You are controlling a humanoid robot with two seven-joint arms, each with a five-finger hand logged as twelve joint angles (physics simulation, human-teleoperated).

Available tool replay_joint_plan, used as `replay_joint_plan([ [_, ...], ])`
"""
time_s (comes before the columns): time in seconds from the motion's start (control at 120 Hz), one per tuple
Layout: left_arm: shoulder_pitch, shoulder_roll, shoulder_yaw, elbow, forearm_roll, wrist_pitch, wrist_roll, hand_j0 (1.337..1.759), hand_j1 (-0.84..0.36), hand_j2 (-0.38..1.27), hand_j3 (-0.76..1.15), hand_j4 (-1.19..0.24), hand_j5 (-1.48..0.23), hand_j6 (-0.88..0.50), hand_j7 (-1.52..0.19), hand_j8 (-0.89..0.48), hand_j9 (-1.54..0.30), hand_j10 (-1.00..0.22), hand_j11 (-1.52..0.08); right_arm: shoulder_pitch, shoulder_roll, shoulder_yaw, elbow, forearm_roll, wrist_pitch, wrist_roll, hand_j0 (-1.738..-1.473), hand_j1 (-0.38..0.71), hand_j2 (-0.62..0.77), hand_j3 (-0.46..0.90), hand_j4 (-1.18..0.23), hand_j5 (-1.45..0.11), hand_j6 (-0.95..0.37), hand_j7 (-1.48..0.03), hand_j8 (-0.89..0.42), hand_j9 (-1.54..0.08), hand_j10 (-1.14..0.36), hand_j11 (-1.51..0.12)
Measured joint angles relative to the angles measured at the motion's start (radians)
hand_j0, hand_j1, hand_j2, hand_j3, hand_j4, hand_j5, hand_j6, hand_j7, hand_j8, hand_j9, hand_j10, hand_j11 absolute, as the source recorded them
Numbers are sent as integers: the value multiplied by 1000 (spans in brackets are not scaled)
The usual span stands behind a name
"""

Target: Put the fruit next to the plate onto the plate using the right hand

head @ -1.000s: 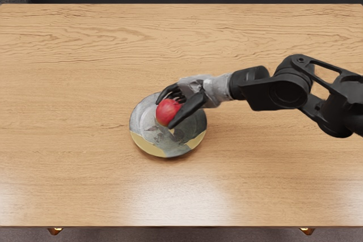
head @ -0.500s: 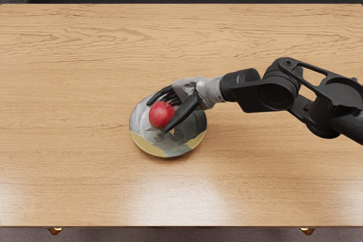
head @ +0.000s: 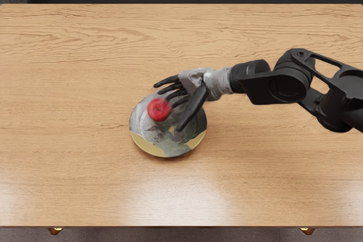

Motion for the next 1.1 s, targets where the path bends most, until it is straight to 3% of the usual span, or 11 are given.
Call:
replay_joint_plan([
  [0.233,1,0,0,0,0,0,0,1658,73,46,0,-230,-299,-230,-299,-230,-299,-230,-299,5,-136,43,44,148,63,0,-1658,-265,-11,0,-69,-95,-68,-93,-62,-95,-97,-94],
  [0.467,-1,0,0,0,0,0,0,1658,73,46,0,-230,-299,-230,-299,-230,-299,-230,-299,-25,-370,83,61,508,268,0,-1658,-291,-9,0,-48,-64,-48,-64,-46,-64,-57,-64],
  [0.583,0,0,0,0,0,0,0,1658,73,46,0,-230,-299,-230,-299,-230,-299,-230,-299,-89,-477,91,57,650,311,0,-1658,-296,-8,0,-44,-58,-43,-58,-42,-58,-49,-58],
  [0.758,0,0,0,0,0,0,0,1658,73,46,0,-230,-299,-230,-299,-230,-299,-230,-299,-262,-610,169,35,777,328,0,-1658,-300,-8,0,-39,-53,-39,-54,-39,-54,-42,-54],
  [0.925,-1,0,0,0,0,0,0,1658,73,46,0,-230,-299,-230,-299,-230,-299,-230,-299,-340,-660,187,18,814,332,0,-1658,-302,-7,0,-36,-51,-35,-51,-36,-51,-38,-51],
  [1.1,0,0,0,0,0,0,0,1658,73,46,0,-230,-299,-230,-299,-230,-299,-230,-299,-365,-665,188,22,820,332,0,-1658,-303,-7,0,-35,-50,-33,-50,-35,-50,-36,-50],
])
